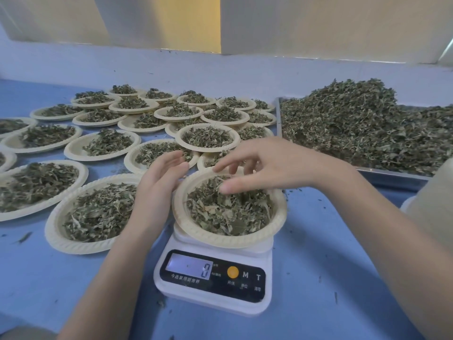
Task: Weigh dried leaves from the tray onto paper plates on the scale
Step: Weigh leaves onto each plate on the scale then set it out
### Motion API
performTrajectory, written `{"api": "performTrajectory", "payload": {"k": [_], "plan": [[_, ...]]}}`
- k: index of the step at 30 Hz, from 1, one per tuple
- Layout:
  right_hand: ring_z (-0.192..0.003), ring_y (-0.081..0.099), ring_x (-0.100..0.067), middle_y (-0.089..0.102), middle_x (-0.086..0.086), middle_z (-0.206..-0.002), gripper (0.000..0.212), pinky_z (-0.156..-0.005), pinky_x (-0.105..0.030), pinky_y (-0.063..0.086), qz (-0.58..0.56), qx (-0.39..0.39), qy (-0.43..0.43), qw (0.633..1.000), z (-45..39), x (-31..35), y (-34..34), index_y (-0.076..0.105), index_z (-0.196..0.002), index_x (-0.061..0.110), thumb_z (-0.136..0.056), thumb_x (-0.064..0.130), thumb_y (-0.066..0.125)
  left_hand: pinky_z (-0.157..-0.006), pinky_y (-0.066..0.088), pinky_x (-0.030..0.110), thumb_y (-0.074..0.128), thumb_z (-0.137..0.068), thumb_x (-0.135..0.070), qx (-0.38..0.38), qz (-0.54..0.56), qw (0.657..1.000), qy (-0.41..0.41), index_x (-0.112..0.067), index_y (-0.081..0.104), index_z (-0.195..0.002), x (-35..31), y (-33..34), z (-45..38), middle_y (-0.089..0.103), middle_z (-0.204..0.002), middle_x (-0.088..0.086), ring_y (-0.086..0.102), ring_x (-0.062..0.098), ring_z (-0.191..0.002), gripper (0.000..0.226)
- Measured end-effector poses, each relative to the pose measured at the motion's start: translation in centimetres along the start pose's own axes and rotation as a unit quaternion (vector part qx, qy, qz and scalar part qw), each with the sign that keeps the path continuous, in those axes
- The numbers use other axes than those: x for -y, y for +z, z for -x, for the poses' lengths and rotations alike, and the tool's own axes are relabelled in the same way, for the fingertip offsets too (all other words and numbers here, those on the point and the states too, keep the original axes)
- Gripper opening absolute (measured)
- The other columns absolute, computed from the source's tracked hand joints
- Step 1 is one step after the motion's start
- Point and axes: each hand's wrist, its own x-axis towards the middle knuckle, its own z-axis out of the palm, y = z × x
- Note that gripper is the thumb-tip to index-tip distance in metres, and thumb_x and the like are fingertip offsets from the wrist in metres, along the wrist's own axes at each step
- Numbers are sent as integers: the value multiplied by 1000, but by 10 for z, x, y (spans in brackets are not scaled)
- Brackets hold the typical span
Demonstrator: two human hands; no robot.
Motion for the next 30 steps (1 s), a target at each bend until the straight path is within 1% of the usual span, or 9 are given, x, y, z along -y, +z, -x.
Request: {"api": "performTrajectory", "payload": {"k": [5,7,10,13,16,18,20,22,30], "plan": [[-66,51,13,59,16,-96,41,-69,-12,42,129,10,-27,991,-4,9,10,62,-112,46,-73,55,72,-96,45,33,59,-70,-37,2,12,1000,4,-32,63,-107,-1,0,-1,62,-118,-7,59,13,-113,37],[-64,50,12,60,15,-92,30,-70,-13,43,123,7,-30,992,-6,9,13,67,-106,40,-77,44,74,-96,45,32,59,-70,-37,3,13,1000,6,-31,63,-108,0,0,-2,62,-118,-6,59,13,-113,38],[-66,53,17,67,14,-87,15,-65,-4,40,72,-9,-28,997,-7,8,13,73,-94,31,-80,28,75,-93,46,31,58,-71,-38,2,10,1000,6,-30,63,-110,0,0,-2,62,-119,-6,60,12,-111,40],[-68,53,18,66,16,-88,20,-64,-5,41,66,-15,-21,997,-5,8,12,72,-96,34,-77,36,77,-91,45,29,58,-71,-38,2,6,1000,8,-30,62,-110,0,0,-2,62,-120,-6,60,12,-111,40],[-66,50,11,59,17,-95,36,-63,-14,40,149,9,-4,989,-5,9,16,63,-108,46,-74,51,74,-89,45,28,57,-71,-39,3,4,1000,9,-30,62,-110,0,0,-1,62,-119,-7,59,12,-111,40],[-72,53,3,64,13,-98,30,-70,-20,45,175,14,-2,985,-6,11,19,66,-109,41,-79,40,72,-85,44,26,57,-71,-39,1,7,1000,7,-31,63,-109,0,0,-1,62,-119,-8,60,11,-110,40],[-80,60,-3,69,8,-96,24,-72,-18,47,156,-9,1,988,-7,11,17,72,-104,33,-82,23,71,-83,44,25,57,-71,-39,1,7,1000,5,-32,63,-108,0,0,-1,62,-119,-8,60,10,-109,39],[-75,62,-1,69,10,-85,23,-68,-13,45,119,-44,3,992,-6,10,12,75,-98,29,-80,16,72,-82,44,25,57,-70,-40,0,8,1000,4,-33,63,-107,0,-1,-1,62,-119,-8,61,10,-108,38],[-56,67,-5,72,7,-71,11,-65,-14,53,-134,-166,-6,977,3,-1,-4,75,-85,26,-78,16,76,-82,44,26,58,-70,-40,-6,10,1000,2,-35,63,-105,0,-1,-2,63,-118,-8,61,11,-107,35]]}}
